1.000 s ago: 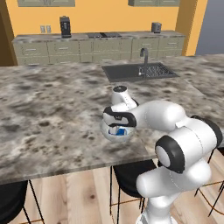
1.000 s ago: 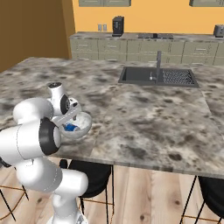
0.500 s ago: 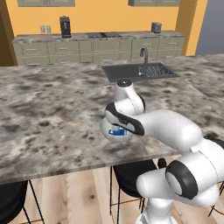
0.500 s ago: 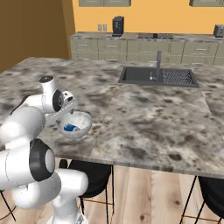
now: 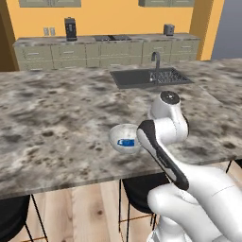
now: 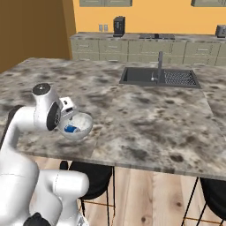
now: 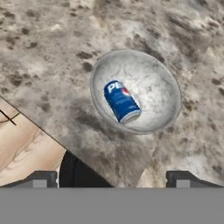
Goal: Open the fridge, grab two sodas, and place both sodas inside the bowl with ice on the dining counter.
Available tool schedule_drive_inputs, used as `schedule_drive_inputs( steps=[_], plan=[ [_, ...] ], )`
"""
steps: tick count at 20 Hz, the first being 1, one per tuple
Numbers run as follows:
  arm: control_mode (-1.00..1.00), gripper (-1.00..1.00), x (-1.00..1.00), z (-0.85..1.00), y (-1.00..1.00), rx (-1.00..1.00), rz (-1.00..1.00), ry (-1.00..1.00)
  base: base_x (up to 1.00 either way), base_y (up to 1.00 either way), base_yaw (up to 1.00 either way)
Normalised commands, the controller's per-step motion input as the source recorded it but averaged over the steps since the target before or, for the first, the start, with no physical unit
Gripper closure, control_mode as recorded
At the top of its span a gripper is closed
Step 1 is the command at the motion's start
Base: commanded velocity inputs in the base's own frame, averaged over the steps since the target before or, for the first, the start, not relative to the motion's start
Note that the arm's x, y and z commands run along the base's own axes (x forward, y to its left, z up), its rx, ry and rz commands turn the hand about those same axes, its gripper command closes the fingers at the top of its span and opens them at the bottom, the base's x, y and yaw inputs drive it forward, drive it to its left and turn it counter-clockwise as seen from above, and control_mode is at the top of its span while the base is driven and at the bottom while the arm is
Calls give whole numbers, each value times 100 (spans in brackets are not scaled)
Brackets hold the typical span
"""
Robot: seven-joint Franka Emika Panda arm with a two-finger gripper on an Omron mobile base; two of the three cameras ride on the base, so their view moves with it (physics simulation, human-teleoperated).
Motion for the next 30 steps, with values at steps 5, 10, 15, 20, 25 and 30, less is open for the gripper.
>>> schedule_drive_inputs(
  steps=[5,10,15,20,25,30],
  plan=[
    [-100,-100,-99,61,-37,20,-28,-6,0,0,0],
    [-100,-100,-94,71,-27,23,-36,0,0,0,0],
    [-100,-100,-100,59,-19,17,-31,-2,0,0,0],
    [-100,-100,-95,0,11,1,-5,-9,0,0,0],
    [-100,-100,-75,-7,7,0,-1,-7,0,0,0],
    [100,-100,-12,-2,-2,0,-1,-2,-14,-9,-4]
  ],
)
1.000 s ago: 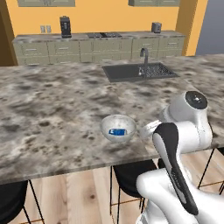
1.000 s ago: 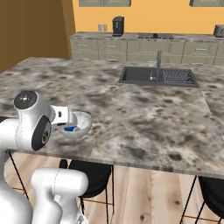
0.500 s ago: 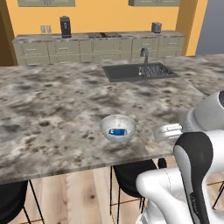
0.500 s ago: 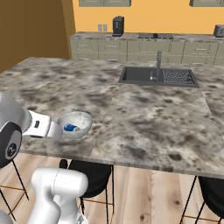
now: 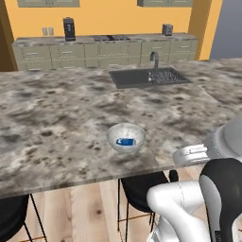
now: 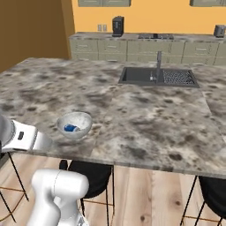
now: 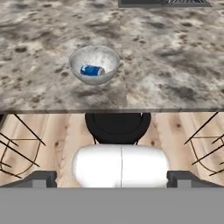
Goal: Open the fridge, grab two sodas, and place both sodas inside the bowl with ice on the dining counter.
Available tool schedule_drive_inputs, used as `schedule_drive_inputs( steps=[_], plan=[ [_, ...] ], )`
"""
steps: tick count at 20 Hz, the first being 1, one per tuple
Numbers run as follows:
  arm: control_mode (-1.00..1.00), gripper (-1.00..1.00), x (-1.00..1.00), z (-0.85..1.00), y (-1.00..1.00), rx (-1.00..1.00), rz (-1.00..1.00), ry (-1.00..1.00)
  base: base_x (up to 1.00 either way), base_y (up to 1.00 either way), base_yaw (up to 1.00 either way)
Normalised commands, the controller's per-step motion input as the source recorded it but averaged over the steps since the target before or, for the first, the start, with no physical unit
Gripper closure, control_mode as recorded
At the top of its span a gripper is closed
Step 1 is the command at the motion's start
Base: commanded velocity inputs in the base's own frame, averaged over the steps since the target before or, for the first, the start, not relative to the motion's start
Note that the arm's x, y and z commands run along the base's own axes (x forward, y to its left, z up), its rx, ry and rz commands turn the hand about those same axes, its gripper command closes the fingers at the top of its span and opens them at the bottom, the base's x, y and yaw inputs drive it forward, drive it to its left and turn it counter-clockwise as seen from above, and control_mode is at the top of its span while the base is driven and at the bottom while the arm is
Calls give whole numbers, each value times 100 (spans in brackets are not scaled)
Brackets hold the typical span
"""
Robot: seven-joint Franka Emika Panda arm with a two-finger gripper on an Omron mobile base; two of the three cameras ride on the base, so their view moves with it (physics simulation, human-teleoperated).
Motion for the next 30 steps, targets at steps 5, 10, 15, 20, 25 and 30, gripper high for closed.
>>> schedule_drive_inputs(
  steps=[5,10,15,20,25,30],
  plan=[
    [100,-100,0,0,0,0,0,0,-53,-79,-28],
    [100,-100,0,0,0,0,0,0,-30,-99,-26],
    [100,-100,0,0,0,0,0,0,-4,-100,-32],
    [100,-100,0,0,0,0,0,0,0,-100,-38],
    [100,-100,0,0,0,0,0,0,0,-100,-34],
    [100,-100,0,0,0,0,0,0,1,-100,-30]
  ],
)
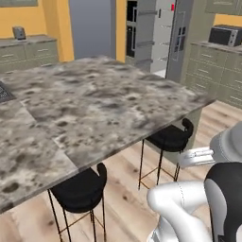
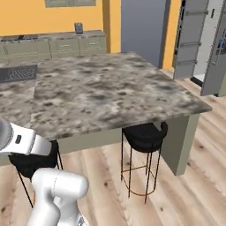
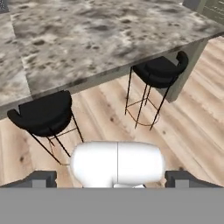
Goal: Open the fridge, grab two sodas, and place both sodas inside the bowl with ice on the dining counter.
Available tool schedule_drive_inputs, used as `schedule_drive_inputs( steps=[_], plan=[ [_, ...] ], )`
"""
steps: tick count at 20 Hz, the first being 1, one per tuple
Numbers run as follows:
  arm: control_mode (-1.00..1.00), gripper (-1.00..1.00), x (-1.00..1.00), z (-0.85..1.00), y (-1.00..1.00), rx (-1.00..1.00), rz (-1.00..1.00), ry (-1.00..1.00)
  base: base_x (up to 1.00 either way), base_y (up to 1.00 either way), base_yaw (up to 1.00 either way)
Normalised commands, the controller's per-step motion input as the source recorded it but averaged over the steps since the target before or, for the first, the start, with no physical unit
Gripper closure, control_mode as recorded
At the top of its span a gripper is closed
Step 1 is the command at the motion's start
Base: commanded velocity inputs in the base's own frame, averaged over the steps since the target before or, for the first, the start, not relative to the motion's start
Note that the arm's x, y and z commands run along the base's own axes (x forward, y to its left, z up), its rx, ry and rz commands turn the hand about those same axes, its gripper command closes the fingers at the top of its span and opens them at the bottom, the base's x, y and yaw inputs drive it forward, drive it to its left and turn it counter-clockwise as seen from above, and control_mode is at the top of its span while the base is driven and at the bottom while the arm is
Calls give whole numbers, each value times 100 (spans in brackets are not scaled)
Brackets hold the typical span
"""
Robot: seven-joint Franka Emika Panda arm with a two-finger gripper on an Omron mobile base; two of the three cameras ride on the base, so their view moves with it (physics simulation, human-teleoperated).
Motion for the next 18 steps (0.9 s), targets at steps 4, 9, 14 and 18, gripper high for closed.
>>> schedule_drive_inputs(
  steps=[4,9,14,18],
  plan=[
    [100,-100,0,0,0,0,0,0,11,-100,-25],
    [100,-100,0,0,0,0,0,0,28,-100,-20],
    [100,-100,0,0,0,0,0,0,38,-100,-4],
    [100,-100,0,0,0,0,0,0,45,-100,0]
  ],
)
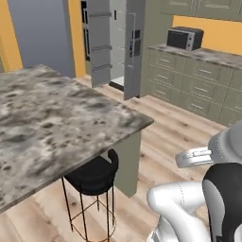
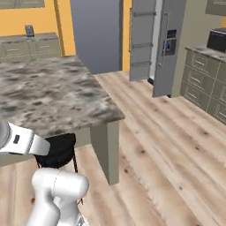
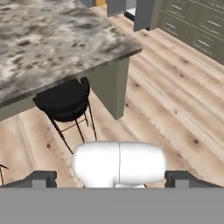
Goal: Open the fridge, grab two sodas, and place both sodas inside the bowl with ice on the dining counter.
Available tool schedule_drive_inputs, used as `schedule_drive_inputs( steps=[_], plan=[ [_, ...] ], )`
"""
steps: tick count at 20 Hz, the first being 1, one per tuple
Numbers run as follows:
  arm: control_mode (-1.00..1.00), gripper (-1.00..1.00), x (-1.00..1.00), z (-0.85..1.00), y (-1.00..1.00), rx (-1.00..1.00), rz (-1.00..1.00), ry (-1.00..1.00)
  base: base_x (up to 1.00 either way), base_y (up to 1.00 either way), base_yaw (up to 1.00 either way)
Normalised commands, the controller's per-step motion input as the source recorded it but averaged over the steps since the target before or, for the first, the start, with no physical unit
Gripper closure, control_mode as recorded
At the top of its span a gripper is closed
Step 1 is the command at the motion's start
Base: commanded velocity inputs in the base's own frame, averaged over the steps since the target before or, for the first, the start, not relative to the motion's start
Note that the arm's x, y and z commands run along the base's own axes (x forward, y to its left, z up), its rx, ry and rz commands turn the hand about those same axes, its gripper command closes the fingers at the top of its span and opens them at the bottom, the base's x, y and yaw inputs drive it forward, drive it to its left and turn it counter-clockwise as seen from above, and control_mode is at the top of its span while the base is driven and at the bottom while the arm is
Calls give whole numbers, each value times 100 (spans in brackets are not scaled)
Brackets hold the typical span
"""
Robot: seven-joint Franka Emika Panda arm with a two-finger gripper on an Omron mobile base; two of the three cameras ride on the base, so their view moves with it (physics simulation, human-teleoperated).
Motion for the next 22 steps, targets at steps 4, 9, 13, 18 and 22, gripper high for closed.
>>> schedule_drive_inputs(
  steps=[4,9,13,18,22],
  plan=[
    [100,-100,0,0,0,0,0,0,48,-100,0],
    [100,-100,0,0,0,0,0,0,61,-100,0],
    [100,-100,0,0,0,0,0,0,79,-100,4],
    [100,-100,0,0,0,0,0,0,97,-97,12],
    [100,-100,0,0,0,0,0,0,100,-79,21]
  ],
)
